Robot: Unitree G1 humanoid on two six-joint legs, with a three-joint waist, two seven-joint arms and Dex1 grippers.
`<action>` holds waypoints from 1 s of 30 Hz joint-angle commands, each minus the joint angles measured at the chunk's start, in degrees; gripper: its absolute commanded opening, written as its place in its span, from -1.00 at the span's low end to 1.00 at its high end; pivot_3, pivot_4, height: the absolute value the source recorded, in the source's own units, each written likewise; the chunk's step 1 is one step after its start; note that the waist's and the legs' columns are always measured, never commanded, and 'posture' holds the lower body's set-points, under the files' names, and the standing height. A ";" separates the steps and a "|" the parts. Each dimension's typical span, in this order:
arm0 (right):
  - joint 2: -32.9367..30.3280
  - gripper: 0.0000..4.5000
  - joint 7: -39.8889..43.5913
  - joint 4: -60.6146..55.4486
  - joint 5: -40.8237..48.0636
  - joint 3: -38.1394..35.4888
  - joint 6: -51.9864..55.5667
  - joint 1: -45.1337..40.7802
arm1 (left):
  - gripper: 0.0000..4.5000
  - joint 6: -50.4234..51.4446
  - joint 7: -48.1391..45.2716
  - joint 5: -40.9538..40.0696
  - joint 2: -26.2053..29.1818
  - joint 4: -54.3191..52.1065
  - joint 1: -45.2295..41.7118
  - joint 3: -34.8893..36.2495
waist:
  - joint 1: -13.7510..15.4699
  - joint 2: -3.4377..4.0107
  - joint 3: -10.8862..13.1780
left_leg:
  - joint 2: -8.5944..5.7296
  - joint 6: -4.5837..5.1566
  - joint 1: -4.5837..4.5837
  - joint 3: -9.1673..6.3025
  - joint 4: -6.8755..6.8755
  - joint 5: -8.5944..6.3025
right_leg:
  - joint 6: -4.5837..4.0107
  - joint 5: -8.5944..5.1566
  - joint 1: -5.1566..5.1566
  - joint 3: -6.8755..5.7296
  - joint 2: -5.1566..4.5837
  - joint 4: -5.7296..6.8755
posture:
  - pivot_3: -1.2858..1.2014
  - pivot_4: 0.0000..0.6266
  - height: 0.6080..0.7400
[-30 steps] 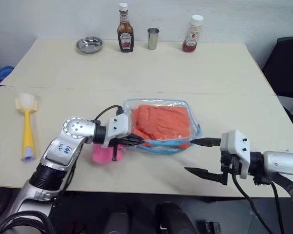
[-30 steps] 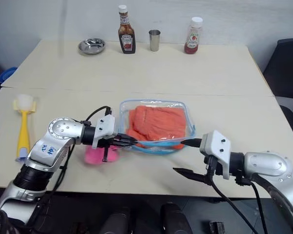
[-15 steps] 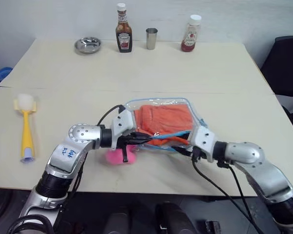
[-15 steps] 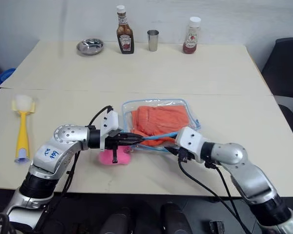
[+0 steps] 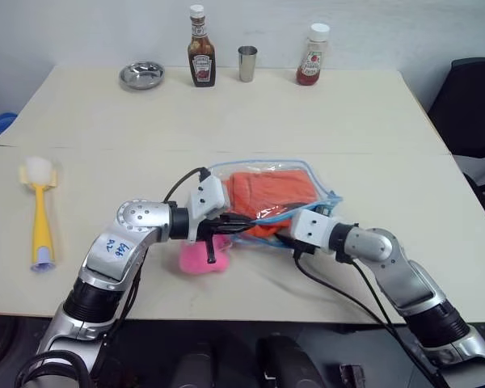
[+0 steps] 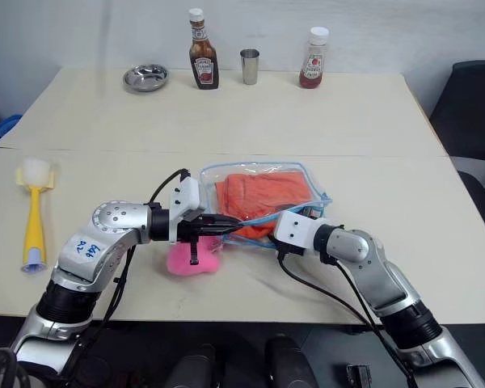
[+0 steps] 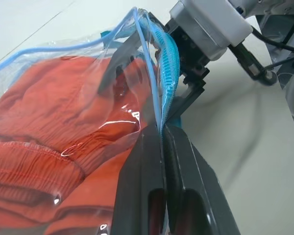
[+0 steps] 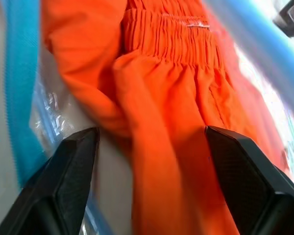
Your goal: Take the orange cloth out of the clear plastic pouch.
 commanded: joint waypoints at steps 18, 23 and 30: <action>0.15 -0.99 3.95 8.27 -9.41 5.22 -11.77 -4.46 | -1.00 4.64 7.28 -3.45 -6.95 2.00 -5.07 4.04 | 0.04 -0.03 -0.02 | -0.03 -0.03 0.03 0.05 0.09 0.02 | 0.00 0.00 0.00 0.04 -0.03 0.15 | 0.03 -0.52 1.00; -3.03 -0.99 6.00 4.22 -10.67 5.80 -19.79 -2.92 | -1.00 4.76 11.53 -1.23 -9.89 6.02 -7.61 3.48 | 0.10 -0.07 -0.04 | -0.03 -0.03 0.02 0.05 0.09 0.02 | 0.00 0.00 -0.01 0.03 -0.02 0.14 | 0.03 -0.52 1.00; -10.56 -0.99 10.41 -3.60 -4.45 1.32 -31.39 0.09 | -1.00 -7.33 12.93 12.39 -4.64 13.17 -6.83 -5.14 | 0.01 -0.07 -0.04 | -0.02 -0.08 0.03 0.12 0.05 0.05 | 0.00 0.00 -0.10 0.10 0.02 0.20 | 0.03 -0.52 1.00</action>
